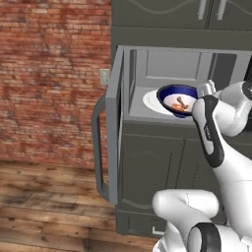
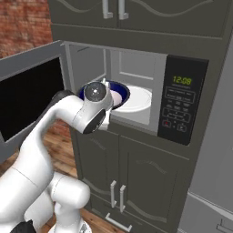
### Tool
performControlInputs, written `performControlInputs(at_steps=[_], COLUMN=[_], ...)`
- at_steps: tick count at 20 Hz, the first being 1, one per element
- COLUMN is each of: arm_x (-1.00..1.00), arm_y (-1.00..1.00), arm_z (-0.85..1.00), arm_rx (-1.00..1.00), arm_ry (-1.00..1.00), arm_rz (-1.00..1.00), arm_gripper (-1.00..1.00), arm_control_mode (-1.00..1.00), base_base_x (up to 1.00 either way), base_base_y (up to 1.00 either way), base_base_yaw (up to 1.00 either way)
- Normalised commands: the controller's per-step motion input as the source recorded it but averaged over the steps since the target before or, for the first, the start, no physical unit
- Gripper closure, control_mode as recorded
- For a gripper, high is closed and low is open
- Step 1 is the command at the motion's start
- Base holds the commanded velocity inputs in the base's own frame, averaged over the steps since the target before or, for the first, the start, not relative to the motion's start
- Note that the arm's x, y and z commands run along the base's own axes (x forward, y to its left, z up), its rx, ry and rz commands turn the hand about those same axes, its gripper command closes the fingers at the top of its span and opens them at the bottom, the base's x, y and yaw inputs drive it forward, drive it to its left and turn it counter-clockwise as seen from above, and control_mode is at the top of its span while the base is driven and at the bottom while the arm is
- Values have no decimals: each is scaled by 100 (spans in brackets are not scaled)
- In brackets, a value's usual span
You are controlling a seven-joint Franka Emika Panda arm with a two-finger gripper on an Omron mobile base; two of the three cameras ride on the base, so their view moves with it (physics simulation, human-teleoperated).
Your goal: Place the bowl containing the mushroom and shrimp in the microwave. Close the microwave door and press the start button to microwave the meal.
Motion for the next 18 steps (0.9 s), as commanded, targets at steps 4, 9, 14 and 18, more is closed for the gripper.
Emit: performControlInputs(at_steps=[4,9,14,18], arm_x=[27,32,44,49], arm_y=[-20,-23,-14,0], arm_z=[2,0,0,-3], arm_rx=[-5,-1,0,0], arm_ry=[0,0,0,0], arm_rz=[-5,-7,-4,0], arm_gripper=[100,100,100,100], arm_control_mode=[-100,-100,-100,-100], base_base_x=[0,0,0,0], base_base_y=[0,0,0,0], base_base_yaw=[0,0,0,0])
